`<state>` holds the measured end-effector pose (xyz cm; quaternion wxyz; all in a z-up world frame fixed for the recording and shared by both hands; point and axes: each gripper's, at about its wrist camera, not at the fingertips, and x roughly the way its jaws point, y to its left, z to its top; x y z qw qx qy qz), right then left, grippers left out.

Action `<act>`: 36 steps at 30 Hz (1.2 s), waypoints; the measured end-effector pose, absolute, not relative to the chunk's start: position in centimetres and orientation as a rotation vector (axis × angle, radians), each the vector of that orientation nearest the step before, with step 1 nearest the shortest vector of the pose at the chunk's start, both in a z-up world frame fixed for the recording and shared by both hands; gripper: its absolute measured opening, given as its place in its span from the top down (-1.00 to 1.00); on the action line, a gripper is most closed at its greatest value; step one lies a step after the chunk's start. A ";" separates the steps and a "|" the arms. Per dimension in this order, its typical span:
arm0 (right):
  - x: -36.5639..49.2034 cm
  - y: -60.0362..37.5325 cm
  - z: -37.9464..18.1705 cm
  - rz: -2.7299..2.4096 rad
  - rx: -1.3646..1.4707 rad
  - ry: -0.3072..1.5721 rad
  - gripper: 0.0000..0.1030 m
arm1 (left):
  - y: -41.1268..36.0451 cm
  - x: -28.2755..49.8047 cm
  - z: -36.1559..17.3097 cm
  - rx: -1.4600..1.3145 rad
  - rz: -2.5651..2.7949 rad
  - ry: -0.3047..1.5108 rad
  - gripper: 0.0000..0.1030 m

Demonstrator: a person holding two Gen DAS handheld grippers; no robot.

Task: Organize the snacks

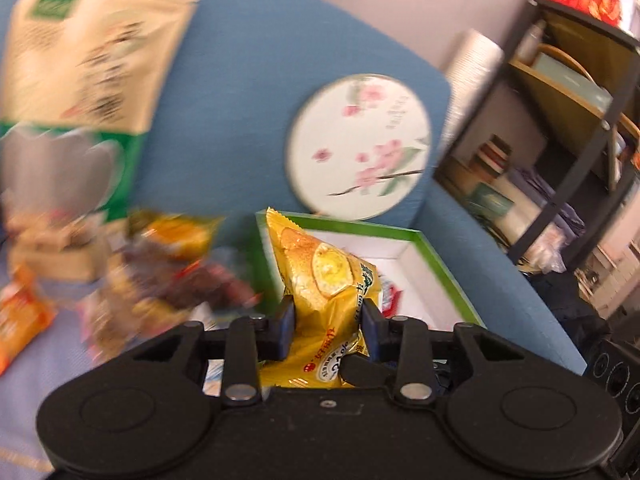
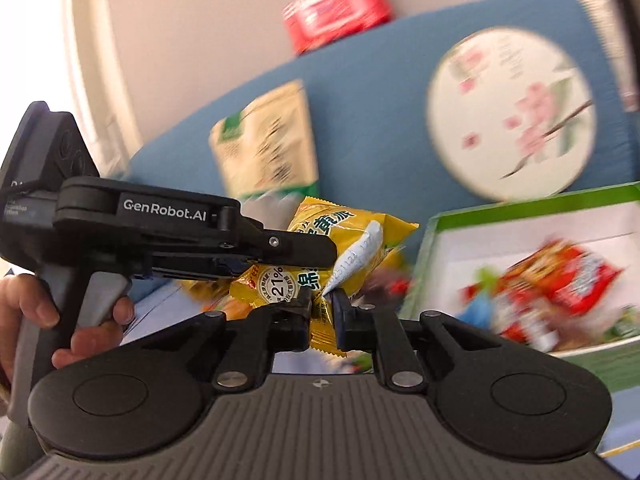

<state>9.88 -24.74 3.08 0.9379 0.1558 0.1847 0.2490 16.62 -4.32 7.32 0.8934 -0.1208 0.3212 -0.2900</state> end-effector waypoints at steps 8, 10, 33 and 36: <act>11.1 -30.1 2.4 0.300 0.383 0.338 0.60 | -12.1 20.3 7.3 -0.198 -0.711 0.681 0.37; 11.5 -31.1 2.2 0.260 0.400 0.348 0.60 | -13.7 21.1 6.8 -0.194 -0.736 0.692 0.37; 10.2 -28.2 1.5 0.180 0.269 0.322 -0.62 | -2.7 17.0 3.9 -0.183 -0.455 0.632 -1.00; 10.0 -26.5 1.1 0.266 0.288 0.406 -0.62 | -1.6 17.0 2.3 -0.169 -0.439 0.679 -1.00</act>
